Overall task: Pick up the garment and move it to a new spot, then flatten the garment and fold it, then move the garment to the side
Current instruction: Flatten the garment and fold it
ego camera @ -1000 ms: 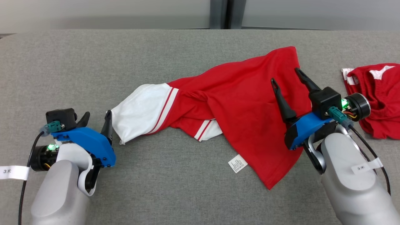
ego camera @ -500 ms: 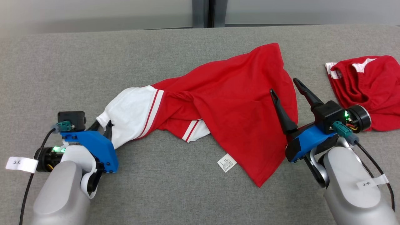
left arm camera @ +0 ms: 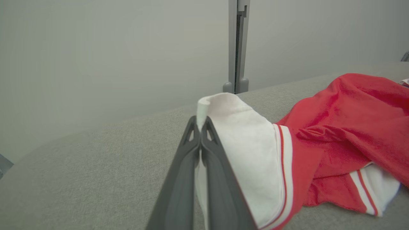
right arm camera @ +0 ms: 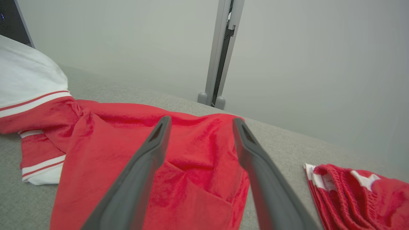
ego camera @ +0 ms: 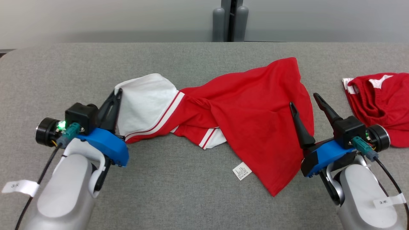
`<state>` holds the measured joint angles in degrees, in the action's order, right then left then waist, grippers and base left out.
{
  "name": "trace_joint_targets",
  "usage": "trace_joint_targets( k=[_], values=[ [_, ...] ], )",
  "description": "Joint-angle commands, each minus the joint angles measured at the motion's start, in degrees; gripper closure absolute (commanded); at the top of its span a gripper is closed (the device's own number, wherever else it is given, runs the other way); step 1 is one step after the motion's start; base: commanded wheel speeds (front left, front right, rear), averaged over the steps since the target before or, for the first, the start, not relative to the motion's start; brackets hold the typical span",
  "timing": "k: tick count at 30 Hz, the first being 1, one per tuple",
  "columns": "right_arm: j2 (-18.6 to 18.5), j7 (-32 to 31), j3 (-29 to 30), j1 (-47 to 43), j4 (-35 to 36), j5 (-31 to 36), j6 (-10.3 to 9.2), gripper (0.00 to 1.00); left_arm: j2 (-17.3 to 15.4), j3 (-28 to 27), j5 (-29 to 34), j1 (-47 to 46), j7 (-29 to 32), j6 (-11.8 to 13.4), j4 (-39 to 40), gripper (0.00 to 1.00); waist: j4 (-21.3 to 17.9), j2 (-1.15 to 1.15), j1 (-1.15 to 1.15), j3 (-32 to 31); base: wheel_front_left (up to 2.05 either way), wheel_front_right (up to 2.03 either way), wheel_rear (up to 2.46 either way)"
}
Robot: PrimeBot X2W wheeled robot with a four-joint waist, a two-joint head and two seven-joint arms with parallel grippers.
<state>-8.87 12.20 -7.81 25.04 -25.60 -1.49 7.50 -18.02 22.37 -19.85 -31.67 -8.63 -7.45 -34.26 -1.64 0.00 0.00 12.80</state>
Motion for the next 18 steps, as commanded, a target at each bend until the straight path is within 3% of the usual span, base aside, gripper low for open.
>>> trace_joint_targets(
  k=[1,9,18],
  values=[
    [0.3,0.2,0.6,-1.5,0.3,0.4,-0.01,0.00,-0.3,1.3,0.2,1.5,-1.3,0.0,2.0,1.00,0.3,0.00,0.00,-0.5,0.00,0.00,0.00],
    [1.7,0.5,5.3,-6.5,1.2,1.6,-0.01,0.00,-4.3,10.3,-1.1,12.1,-2.1,0.0,15.6,1.00,1.9,0.00,0.00,-2.8,0.00,0.00,0.00],
    [4.1,1.1,11.0,-11.6,2.6,3.2,-0.01,0.00,-7.1,17.0,-1.5,21.0,-1.4,0.0,14.5,1.00,2.3,0.00,0.00,-4.5,0.00,0.00,0.00]
  ],
)
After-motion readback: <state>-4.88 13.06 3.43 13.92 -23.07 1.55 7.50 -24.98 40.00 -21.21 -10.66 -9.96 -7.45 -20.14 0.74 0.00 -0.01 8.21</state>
